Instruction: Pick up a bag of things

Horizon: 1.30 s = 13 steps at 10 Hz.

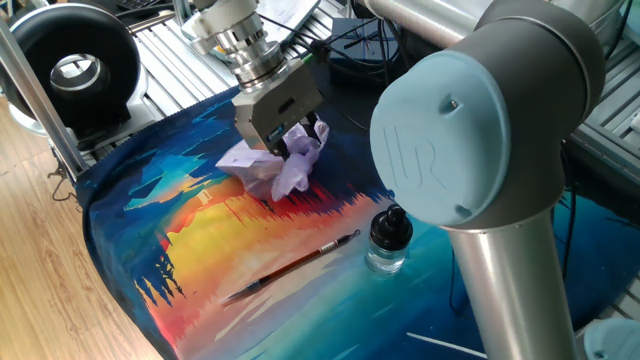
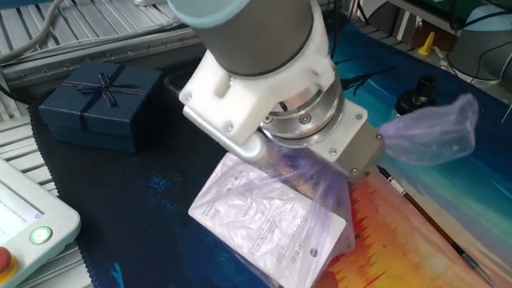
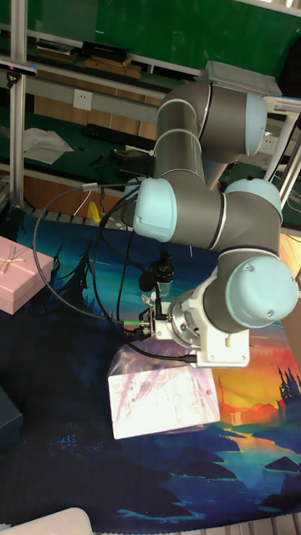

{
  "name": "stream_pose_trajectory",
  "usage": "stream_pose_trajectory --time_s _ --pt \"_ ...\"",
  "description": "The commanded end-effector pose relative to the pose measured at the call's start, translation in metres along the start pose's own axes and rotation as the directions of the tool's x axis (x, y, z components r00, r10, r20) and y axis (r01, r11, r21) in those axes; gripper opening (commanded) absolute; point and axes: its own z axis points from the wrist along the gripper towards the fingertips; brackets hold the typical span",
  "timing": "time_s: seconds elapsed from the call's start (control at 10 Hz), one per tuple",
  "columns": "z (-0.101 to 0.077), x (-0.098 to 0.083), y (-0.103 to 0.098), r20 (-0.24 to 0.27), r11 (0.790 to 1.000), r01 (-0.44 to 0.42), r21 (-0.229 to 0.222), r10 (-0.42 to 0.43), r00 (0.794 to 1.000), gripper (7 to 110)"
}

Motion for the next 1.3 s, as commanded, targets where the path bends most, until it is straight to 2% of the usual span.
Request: stream_pose_trajectory --time_s 0.0,0.2,0.3,0.5,0.8,0.9,1.2 --pt "0.007 -0.004 -0.003 0.000 1.000 -0.015 0.006 0.015 1.000 44" --pt "0.006 -0.004 -0.003 0.000 1.000 -0.027 0.007 0.027 1.000 44" --pt "0.006 -0.004 -0.003 0.000 0.999 -0.042 0.008 0.042 0.999 22" --pt "0.007 -0.002 -0.005 -0.004 0.997 -0.071 0.019 0.071 0.997 22" --pt "0.007 -0.003 -0.001 -0.001 0.997 -0.078 0.003 0.078 0.997 22" --pt "0.007 -0.004 0.001 0.000 0.997 -0.081 -0.004 0.081 0.997 7" --pt "0.006 0.006 0.008 -0.046 0.996 -0.089 -0.032 0.087 0.995 7"
